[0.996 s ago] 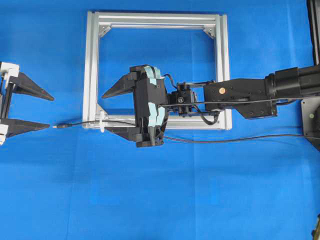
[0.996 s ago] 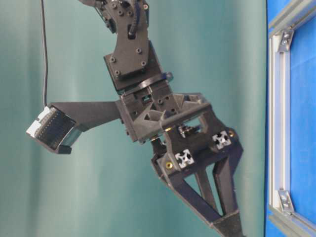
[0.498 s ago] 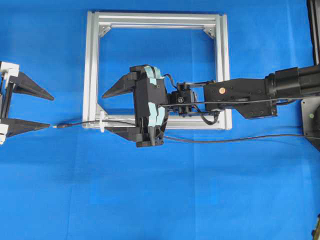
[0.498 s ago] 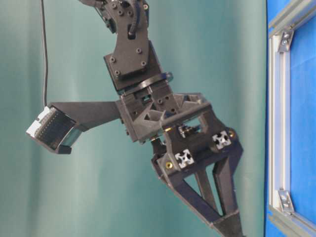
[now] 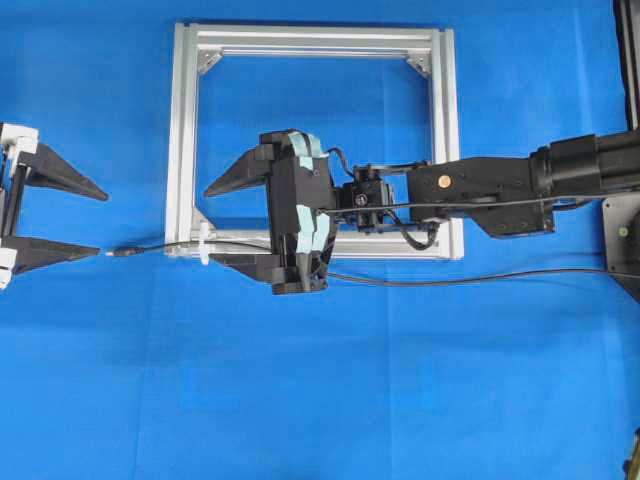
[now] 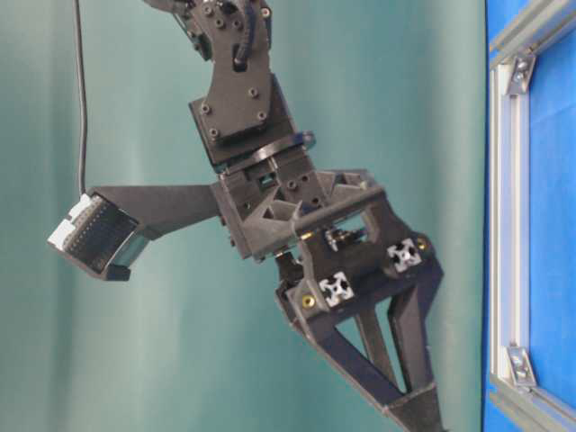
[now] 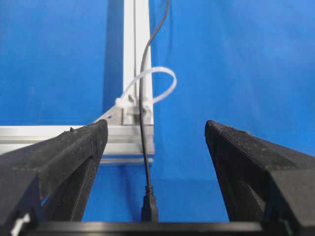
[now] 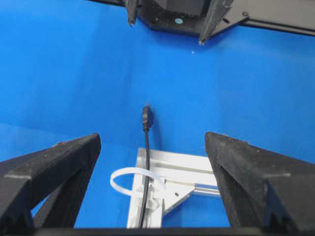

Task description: Insert the wire through the string loop located on the left side.

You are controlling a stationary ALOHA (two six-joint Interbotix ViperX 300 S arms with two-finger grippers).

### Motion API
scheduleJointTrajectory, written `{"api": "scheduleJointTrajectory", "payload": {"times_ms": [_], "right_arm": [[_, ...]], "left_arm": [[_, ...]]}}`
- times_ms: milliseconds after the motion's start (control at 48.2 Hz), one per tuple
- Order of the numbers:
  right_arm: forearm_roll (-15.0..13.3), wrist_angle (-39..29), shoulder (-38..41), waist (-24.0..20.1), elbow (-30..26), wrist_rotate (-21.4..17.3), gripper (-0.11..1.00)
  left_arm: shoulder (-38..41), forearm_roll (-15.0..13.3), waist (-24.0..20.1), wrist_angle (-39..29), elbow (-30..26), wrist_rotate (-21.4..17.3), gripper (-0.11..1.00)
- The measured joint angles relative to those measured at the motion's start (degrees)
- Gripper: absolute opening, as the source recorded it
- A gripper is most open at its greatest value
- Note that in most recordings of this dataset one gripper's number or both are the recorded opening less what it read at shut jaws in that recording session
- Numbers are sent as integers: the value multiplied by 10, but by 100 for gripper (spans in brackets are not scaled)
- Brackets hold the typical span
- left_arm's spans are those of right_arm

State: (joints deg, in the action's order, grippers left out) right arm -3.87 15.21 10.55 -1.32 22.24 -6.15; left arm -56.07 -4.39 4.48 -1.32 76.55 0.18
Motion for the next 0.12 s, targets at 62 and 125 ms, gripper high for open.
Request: {"api": "scheduleJointTrajectory", "payload": {"times_ms": [62, 125], "right_arm": [[0, 0, 0, 0, 0, 0, 95], [0, 0, 0, 0, 1, 0, 95]], "left_arm": [[0, 0, 0, 0, -1, 0, 75], [0, 0, 0, 0, -1, 0, 75]]}}
